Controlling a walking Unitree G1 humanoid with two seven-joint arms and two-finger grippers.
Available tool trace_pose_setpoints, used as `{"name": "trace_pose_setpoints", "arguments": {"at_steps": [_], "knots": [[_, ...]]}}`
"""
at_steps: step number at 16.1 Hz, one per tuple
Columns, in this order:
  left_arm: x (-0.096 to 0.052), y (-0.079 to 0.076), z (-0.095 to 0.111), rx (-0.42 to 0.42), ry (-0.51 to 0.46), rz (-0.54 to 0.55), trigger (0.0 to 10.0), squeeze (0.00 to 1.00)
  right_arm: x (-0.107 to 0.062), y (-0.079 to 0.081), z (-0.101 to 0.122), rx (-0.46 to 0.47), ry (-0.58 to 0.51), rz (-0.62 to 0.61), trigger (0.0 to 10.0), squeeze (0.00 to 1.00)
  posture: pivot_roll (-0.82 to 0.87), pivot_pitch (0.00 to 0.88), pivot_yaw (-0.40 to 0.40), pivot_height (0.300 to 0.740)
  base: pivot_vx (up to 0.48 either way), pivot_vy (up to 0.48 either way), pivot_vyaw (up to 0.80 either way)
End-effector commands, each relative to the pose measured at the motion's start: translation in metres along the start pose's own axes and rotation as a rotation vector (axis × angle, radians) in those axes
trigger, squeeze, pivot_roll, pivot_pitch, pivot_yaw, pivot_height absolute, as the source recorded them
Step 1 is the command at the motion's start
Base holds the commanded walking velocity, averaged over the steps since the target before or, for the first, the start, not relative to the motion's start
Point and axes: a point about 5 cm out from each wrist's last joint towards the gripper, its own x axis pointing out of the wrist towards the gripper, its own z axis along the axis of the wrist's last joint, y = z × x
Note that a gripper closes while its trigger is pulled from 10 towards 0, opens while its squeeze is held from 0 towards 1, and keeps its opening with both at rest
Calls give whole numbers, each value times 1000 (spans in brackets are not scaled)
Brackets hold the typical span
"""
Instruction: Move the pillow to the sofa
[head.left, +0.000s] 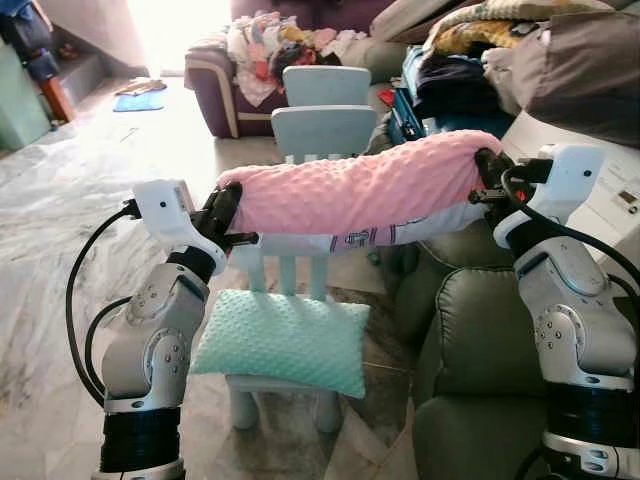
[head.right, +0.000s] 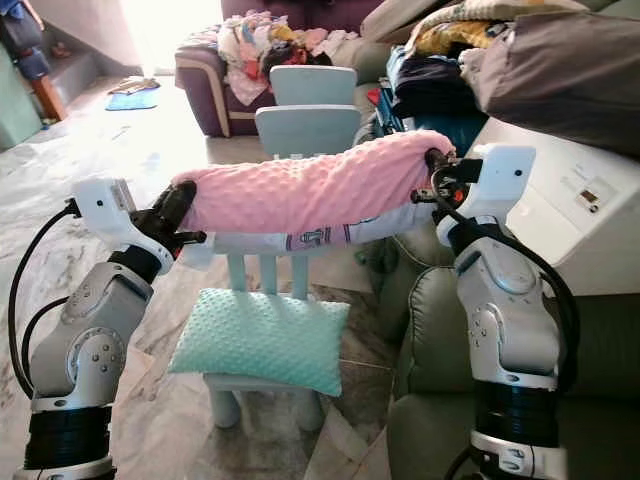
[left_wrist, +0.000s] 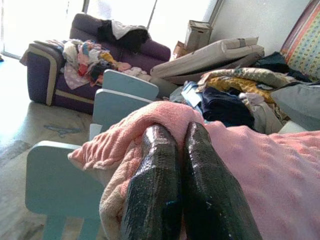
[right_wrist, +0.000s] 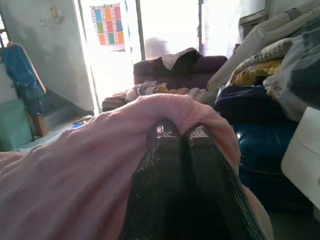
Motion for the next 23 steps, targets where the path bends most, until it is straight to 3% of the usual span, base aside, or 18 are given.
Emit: {"name": "trace_pose_setpoints", "arguments": {"at_steps": [1,23], "knots": [[1,-3,12,4,-37,-13,0,0,1,2,5,2,-16,7,0,0,-70,9,12,740,0,0,0],[3,-5,11,-61,-16,-23,0,0,1,-2,2,22,17,-5,0,0,-83,10,22,740,0,0,-750]]}}
